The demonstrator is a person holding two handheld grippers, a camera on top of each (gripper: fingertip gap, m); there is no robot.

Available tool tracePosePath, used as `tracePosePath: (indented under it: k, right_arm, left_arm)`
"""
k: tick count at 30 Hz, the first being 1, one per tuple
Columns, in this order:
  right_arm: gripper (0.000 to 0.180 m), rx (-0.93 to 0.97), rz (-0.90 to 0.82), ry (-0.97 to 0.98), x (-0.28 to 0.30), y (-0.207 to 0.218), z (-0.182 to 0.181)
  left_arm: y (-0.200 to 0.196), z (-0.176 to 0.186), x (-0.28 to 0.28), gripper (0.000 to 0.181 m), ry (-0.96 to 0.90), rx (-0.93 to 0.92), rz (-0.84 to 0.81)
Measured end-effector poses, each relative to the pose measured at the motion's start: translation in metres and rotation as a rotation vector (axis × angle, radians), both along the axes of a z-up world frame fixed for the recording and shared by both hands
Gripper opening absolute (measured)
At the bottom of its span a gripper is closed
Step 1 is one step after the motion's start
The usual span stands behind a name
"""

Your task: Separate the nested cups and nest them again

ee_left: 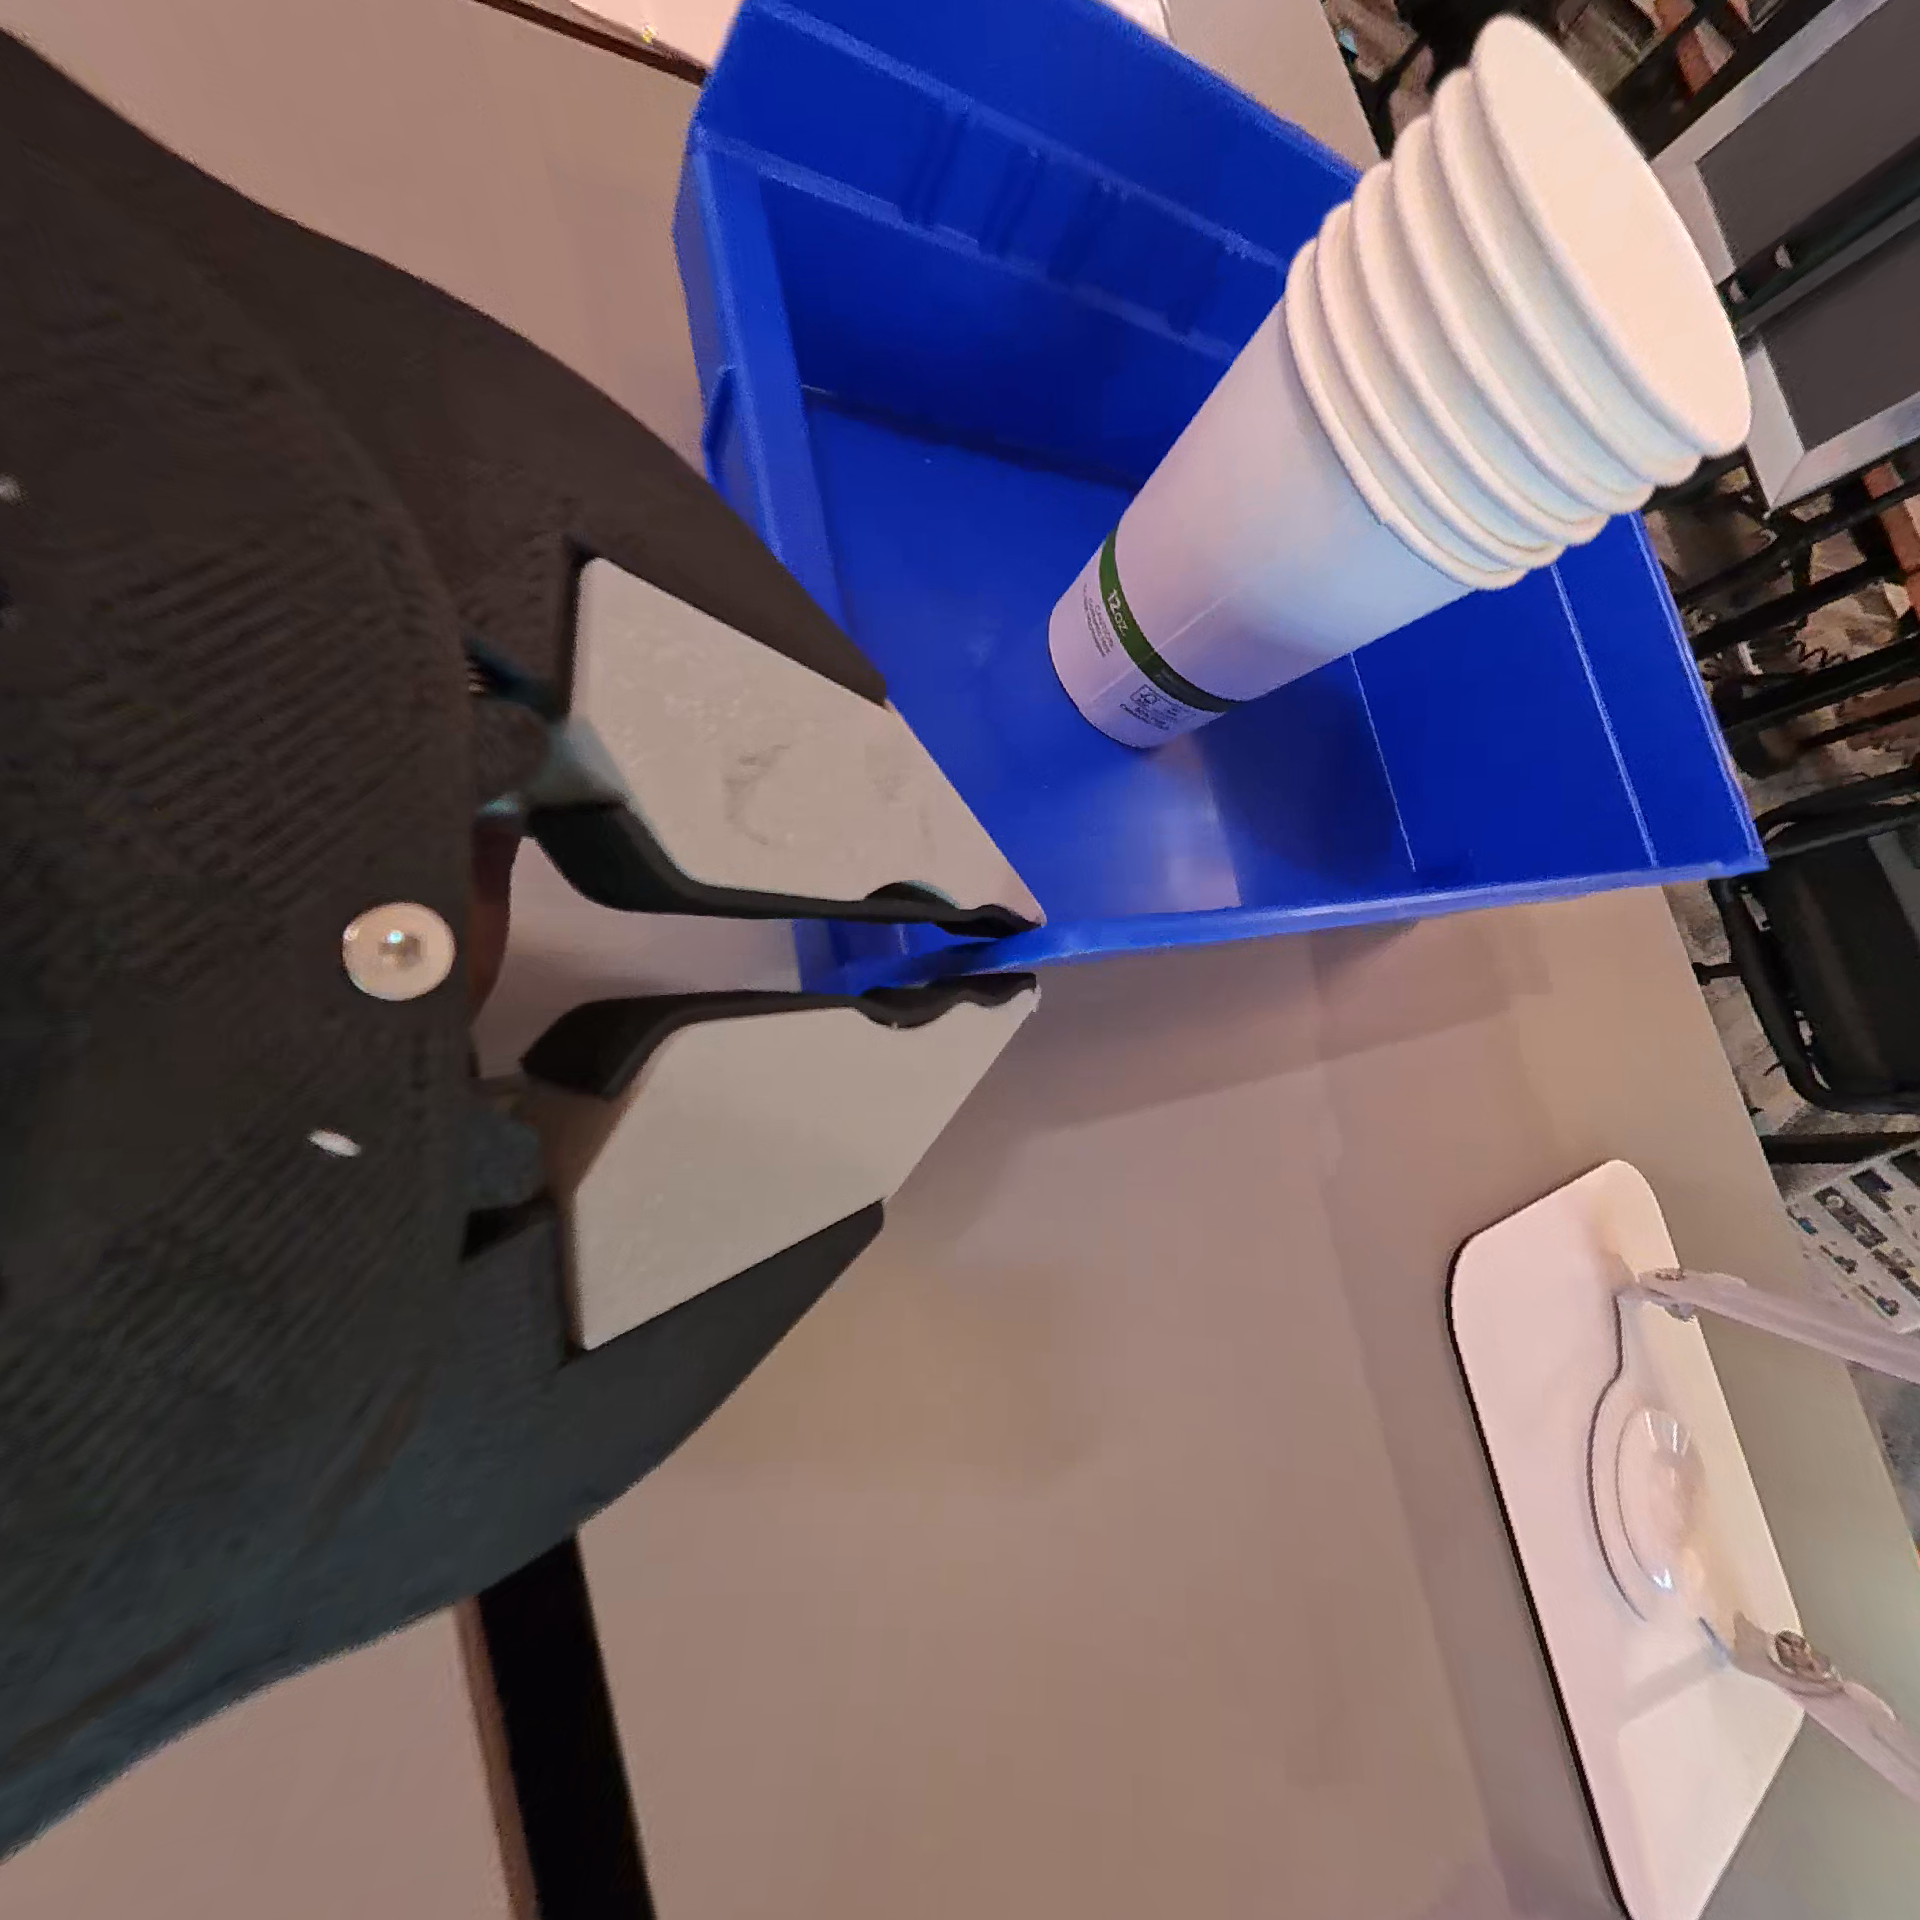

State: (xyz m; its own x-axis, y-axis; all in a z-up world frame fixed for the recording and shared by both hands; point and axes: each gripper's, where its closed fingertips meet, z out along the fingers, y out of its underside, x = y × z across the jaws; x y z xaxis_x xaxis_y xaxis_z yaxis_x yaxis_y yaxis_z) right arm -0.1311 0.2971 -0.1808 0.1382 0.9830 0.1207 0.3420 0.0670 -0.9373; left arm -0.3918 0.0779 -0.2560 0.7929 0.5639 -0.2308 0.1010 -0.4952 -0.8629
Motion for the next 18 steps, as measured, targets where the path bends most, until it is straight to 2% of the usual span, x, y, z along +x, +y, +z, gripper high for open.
tracePosePath:
  k: [4,7,9,11,14,18]
  right_arm:
    - [0.0,0.041,0.089,-0.031,0.009,-0.037,-0.026]
    - [0.0,0.053,0.046,-0.148,0.015,-0.02,-0.058]
    - [0.0,-0.018,0.031,-0.179,0.016,-0.006,-0.071]
    - [0.0,-0.089,0.046,-0.156,0.012,0.003,-0.074]
    - [0.0,-0.072,-0.054,-0.209,0.013,0.031,-0.083]
    - [0.0,-0.119,0.012,-0.164,0.002,0.01,-0.079]
  left_arm:
    - [-0.009,0.02,0.03,0.022,0.072,0.043,-0.079]
    - [-0.01,0.022,0.06,0.027,0.033,0.094,-0.169]
    - [-0.013,0.015,0.074,0.028,0.026,0.08,-0.199]
    - [-0.014,0.004,0.086,0.03,0.007,0.063,-0.22]
    - [-0.016,-0.007,0.103,0.033,-0.045,0.045,-0.238]
    - [-0.02,-0.006,0.12,0.038,-0.052,0.067,-0.273]
